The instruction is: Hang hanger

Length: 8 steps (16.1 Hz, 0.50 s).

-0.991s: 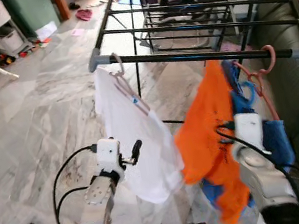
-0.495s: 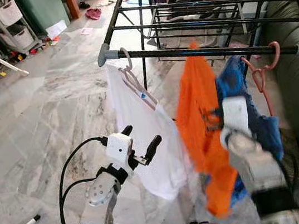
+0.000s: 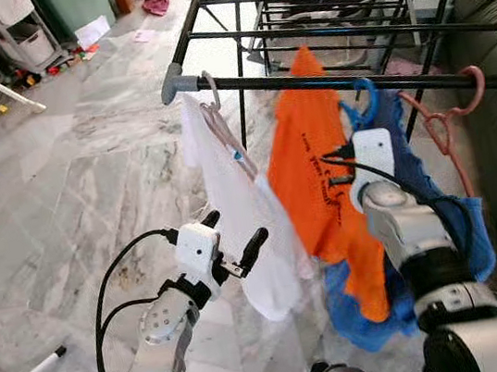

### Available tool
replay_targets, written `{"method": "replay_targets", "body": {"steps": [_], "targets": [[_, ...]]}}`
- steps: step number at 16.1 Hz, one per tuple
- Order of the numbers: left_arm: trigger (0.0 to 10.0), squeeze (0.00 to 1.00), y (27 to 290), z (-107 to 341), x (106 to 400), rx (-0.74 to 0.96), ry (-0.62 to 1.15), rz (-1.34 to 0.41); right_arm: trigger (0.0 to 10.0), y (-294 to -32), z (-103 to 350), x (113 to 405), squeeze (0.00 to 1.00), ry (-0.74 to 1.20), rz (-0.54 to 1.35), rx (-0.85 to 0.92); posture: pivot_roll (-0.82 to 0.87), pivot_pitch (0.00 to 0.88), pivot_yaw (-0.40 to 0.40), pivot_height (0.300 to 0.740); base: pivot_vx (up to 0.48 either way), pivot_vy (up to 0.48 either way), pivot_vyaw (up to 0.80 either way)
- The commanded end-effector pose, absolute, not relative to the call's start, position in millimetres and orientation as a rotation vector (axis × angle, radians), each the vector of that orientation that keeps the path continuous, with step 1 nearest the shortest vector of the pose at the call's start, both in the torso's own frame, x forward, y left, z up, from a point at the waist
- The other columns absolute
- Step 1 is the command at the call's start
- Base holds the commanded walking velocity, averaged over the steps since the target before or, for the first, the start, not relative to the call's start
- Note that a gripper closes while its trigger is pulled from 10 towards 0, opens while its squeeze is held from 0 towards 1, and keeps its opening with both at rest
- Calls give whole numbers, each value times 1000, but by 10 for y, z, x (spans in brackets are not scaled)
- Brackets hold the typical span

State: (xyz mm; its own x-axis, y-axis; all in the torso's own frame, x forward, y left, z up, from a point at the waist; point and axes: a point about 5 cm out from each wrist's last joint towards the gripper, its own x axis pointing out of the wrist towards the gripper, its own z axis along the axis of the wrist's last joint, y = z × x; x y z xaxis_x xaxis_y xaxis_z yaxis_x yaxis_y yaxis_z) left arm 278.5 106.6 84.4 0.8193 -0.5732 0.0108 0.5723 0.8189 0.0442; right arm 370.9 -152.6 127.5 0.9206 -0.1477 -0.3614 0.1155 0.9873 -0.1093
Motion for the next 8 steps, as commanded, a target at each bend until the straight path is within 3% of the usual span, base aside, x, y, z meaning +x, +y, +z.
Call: {"method": "replay_targets", "body": {"steps": [1,8], "targets": [[10000,0,1089,820,2750,44,-9,-612,10000,-1473,1391,3774,0,331,-122,-82,-54,201,39,740,0,0,0],[10000,0,1044,834,2708,1,-2,-705,10000,-1456,1555,3937,0,296,-143,-59,-55,199,39,740,0,0,0]]}}
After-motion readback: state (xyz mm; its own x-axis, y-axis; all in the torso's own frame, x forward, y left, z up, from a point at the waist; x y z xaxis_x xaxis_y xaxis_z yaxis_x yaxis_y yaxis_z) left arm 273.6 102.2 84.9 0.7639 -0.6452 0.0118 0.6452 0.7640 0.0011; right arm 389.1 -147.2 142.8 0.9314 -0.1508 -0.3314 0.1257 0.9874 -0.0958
